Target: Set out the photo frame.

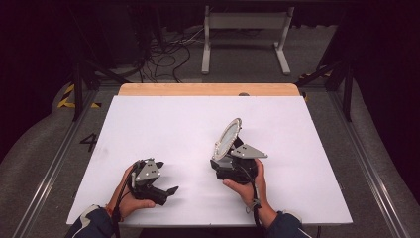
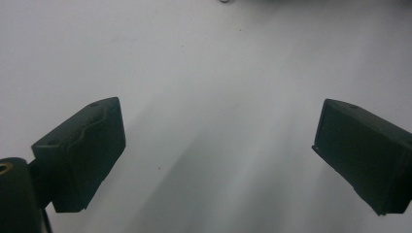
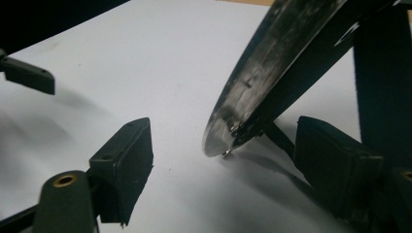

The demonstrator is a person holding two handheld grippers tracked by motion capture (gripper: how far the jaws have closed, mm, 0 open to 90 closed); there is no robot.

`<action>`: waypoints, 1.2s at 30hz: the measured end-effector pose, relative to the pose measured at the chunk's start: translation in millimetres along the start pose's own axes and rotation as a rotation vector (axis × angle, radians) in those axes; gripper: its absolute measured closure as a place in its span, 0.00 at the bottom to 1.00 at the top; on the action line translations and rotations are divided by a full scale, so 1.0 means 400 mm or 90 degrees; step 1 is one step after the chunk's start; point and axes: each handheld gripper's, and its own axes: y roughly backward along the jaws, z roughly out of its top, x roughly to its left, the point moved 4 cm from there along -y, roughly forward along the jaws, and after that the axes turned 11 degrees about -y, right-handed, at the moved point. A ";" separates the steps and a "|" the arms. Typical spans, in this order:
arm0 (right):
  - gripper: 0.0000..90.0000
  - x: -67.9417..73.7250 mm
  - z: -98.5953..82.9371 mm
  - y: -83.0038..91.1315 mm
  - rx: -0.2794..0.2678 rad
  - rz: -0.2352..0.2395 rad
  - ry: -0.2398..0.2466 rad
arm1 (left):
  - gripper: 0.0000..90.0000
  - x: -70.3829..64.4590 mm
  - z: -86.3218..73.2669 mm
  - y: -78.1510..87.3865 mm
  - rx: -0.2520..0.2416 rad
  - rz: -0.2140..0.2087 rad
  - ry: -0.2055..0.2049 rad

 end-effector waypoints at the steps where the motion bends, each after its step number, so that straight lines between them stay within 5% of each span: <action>1: 0.26 -0.001 0.004 -0.005 -0.004 -0.001 -0.005 | 0.05 0.000 -0.007 0.005 0.000 0.002 0.003; 7: 0.31 0.002 0.006 -0.017 -0.018 -0.019 -0.008 | 0.05 -0.001 -0.017 0.009 0.003 0.000 0.003; 15: 0.56 -0.004 0.002 -0.038 -0.031 -0.052 -0.037 | 0.06 -0.007 -0.014 0.000 0.012 0.001 -0.009; 36: 0.66 -0.026 -0.001 -0.007 0.006 -0.008 -0.033 | 0.06 -0.012 -0.008 -0.007 0.013 0.003 -0.015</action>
